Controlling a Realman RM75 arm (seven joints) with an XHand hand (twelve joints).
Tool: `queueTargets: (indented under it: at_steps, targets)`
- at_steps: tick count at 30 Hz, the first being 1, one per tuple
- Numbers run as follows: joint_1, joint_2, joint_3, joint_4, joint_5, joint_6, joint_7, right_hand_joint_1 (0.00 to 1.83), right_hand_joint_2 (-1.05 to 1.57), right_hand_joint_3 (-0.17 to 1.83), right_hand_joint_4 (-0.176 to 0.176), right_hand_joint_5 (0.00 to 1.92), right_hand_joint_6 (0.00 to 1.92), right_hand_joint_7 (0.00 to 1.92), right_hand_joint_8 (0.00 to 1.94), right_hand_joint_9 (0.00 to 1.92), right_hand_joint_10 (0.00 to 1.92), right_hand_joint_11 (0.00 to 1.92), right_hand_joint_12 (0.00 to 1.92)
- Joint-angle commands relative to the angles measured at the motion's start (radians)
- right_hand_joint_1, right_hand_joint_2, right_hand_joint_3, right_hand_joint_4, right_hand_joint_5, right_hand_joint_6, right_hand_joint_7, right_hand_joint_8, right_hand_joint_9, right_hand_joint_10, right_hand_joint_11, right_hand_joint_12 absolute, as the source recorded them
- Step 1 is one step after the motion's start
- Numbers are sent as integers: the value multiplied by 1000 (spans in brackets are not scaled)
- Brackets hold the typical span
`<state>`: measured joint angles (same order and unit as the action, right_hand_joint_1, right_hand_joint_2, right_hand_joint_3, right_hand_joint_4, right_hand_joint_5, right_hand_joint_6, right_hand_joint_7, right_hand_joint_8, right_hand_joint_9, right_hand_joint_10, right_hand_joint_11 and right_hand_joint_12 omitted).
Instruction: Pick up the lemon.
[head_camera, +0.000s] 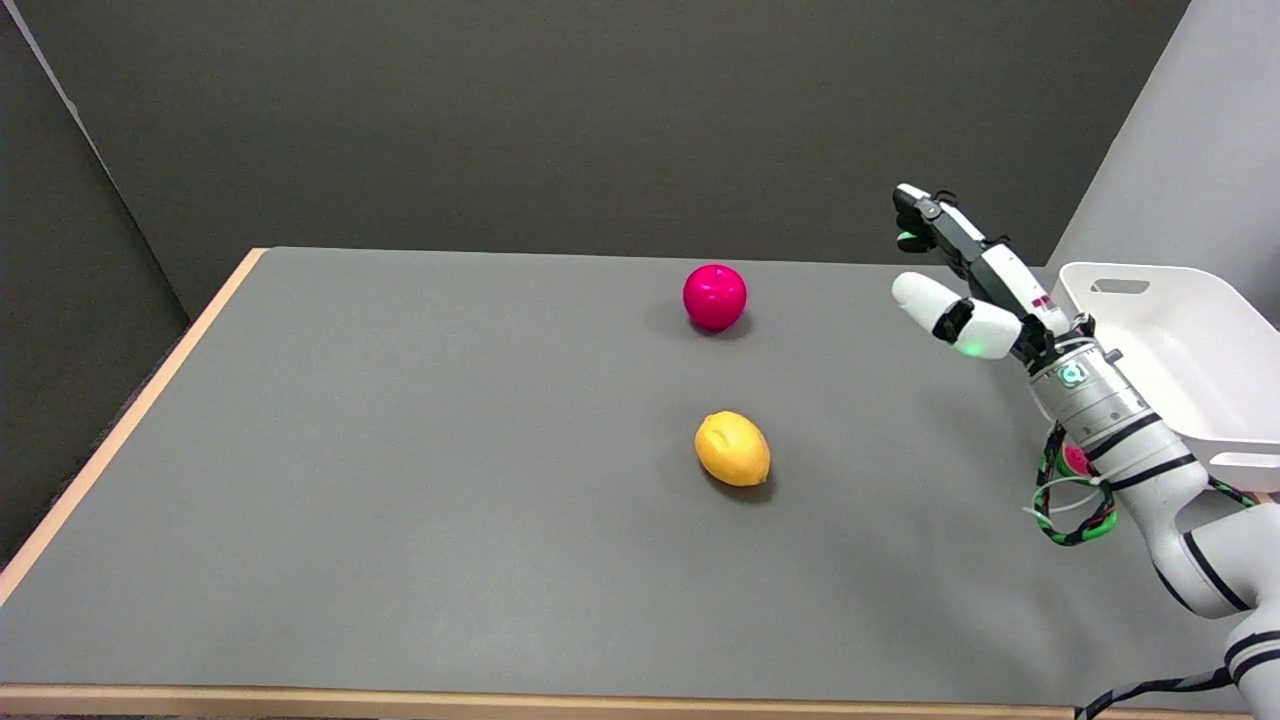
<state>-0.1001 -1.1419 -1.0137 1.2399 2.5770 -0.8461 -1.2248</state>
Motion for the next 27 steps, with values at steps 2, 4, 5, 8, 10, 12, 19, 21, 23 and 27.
queueTargets:
  at_steps: [2,4,5,8,10,12,19,21,23,27]
  targets:
    - [-152,-28,-96,103,-1,2,-101,370,590,931,-95,65,326,72,269,-1,565,-1,933]
    - [-177,-41,-135,141,-1,97,-174,364,600,891,-130,86,390,74,292,-1,530,-1,913]
    - [-192,-48,-163,160,-4,151,-222,369,634,823,-142,105,372,81,289,-1,530,-1,904]
    - [-213,-55,-259,190,-3,257,-392,525,586,956,-176,87,498,33,414,-1,486,-1,849]
    - [-217,-55,-323,206,-1,328,-489,396,660,766,-176,144,397,100,313,-1,508,-1,879]
    - [-212,-57,-380,222,-1,445,-552,380,663,756,-176,151,403,107,316,-1,521,-1,872]
    - [-141,-69,-521,209,-1,746,-591,356,562,867,-176,34,358,18,153,-1,19,-1,522]
    - [-131,-85,-527,208,-1,776,-591,336,611,822,-176,30,236,-1,70,-1,-1,-1,346]
    - [-119,-107,-527,208,-3,792,-591,334,676,725,-176,0,280,-1,11,-1,-1,-1,240]
    - [-101,-122,-536,219,-8,784,-591,377,616,793,-176,3,140,-1,-1,-1,-1,-1,-1]
